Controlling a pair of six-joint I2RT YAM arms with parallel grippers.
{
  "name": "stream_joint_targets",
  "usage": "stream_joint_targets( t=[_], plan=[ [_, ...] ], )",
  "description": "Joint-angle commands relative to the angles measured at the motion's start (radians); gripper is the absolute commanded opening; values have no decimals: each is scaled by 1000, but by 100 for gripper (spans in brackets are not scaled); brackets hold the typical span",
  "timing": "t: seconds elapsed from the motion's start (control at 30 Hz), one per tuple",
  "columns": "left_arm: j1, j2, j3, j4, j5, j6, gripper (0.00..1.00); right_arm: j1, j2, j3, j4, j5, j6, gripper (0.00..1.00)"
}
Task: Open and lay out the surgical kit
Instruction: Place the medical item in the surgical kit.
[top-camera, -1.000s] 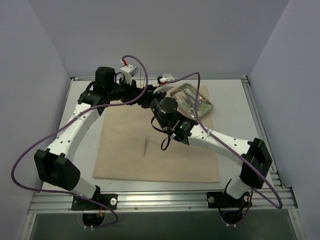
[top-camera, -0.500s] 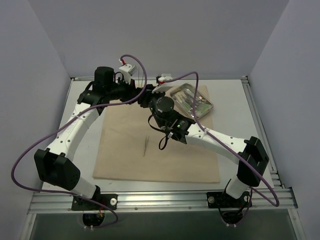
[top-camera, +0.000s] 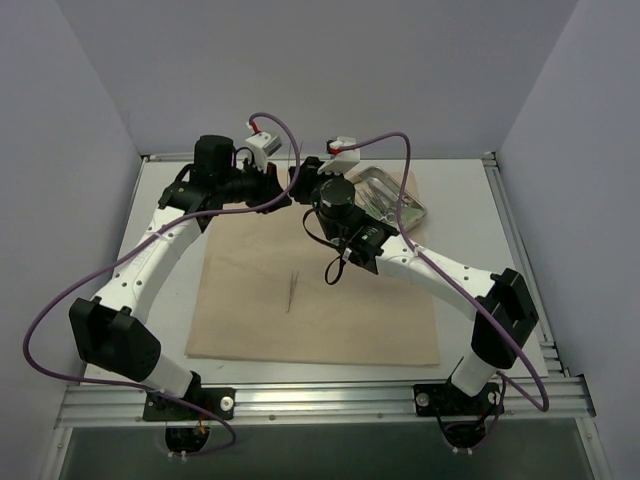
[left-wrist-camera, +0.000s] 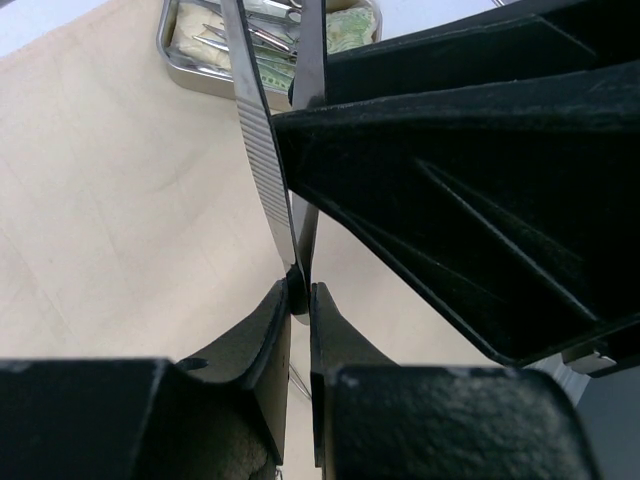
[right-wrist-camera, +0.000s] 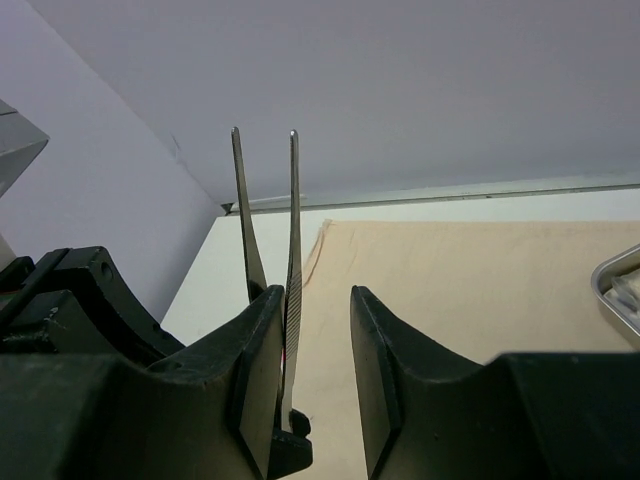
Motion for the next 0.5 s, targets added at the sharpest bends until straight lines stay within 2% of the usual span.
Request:
stream_joint_targets(
  t=[0.0, 0.13, 0.23, 0.27, 0.33, 0.47],
  plan=[
    [-4, -18, 14, 17, 28, 2, 2, -6, 16, 44, 11, -2, 12, 29],
    [-10, -13, 12, 14, 14, 5, 2, -6, 26, 44, 22, -16, 20, 29],
    [-16, -19, 12, 12, 2, 11, 2, -6, 35, 46, 23, -14, 27, 16],
    [-19, -21, 12, 12, -1, 13, 2, -5, 36, 46, 23, -14, 32, 9],
    [-21, -22, 14, 7, -4, 19, 2, -6, 38, 40, 23, -11, 35, 3],
    [-22, -29, 14, -8, -14, 31, 2, -11, 27, 21, 22, -8, 50, 0]
  ],
)
